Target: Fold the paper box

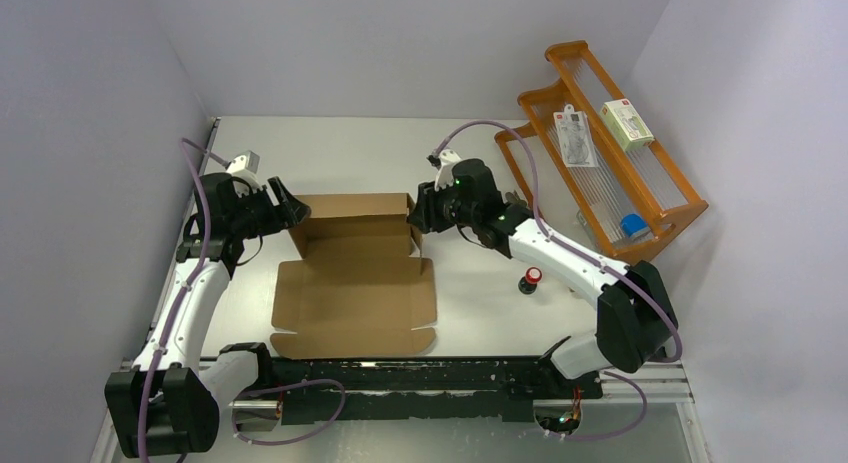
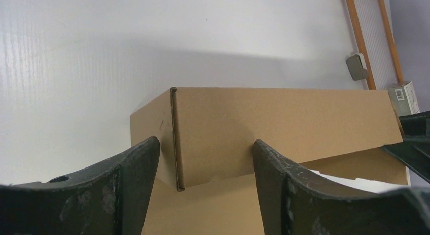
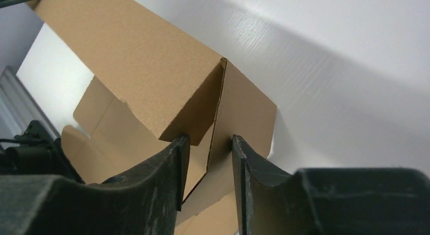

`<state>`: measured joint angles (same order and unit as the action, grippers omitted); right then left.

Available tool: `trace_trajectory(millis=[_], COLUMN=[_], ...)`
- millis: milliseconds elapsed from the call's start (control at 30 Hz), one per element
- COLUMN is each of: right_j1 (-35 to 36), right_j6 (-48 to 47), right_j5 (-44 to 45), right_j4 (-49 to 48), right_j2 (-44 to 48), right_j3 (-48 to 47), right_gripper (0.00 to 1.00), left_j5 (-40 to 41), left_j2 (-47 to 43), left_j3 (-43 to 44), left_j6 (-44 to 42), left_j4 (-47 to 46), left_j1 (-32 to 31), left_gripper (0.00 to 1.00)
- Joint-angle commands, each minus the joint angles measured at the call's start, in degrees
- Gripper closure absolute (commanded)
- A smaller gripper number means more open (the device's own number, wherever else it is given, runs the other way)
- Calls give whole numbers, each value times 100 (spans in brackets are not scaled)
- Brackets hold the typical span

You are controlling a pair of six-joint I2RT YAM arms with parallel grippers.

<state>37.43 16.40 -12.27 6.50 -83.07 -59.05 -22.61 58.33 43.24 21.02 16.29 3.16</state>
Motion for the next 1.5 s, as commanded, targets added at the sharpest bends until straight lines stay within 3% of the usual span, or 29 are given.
trace_trajectory(millis=[0, 200, 500, 633, 800, 1067, 1233, 1467], right_j1=[-34, -260, -446, -595, -682, -685, -691, -648], right_j6=[274, 549, 440, 297, -157, -153, 92, 936], right_j5=[-854, -1496, -2329, -2269, -1346, -1155, -1763, -2626], right_j4=[-704, -1194, -1691, -1381, -442, -186, -257, -1400], right_j2=[125, 196, 212, 420, 694, 1011, 1042, 727], right_j3=[253, 415, 723, 675, 485, 832, 1027, 1166], right_gripper=[54, 37, 22, 21, 28, 33, 38, 44], left_j5=[90, 134, 116, 158, 166, 160, 73, 10], left_j2=[-46, -67, -51, -47, -98, -87, -93, -169], left_j3=[-112, -106, -90, -64, -87, -70, -135, -167], left_j6=[-16, -27, -31, -53, -30, -38, 47, 153], left_j4=[121, 137, 131, 159, 136, 131, 24, -53], left_j1=[-43, -38, -41, -39, -41, -43, -42, -59], left_gripper=[28, 28, 28, 29, 29, 29, 30, 31])
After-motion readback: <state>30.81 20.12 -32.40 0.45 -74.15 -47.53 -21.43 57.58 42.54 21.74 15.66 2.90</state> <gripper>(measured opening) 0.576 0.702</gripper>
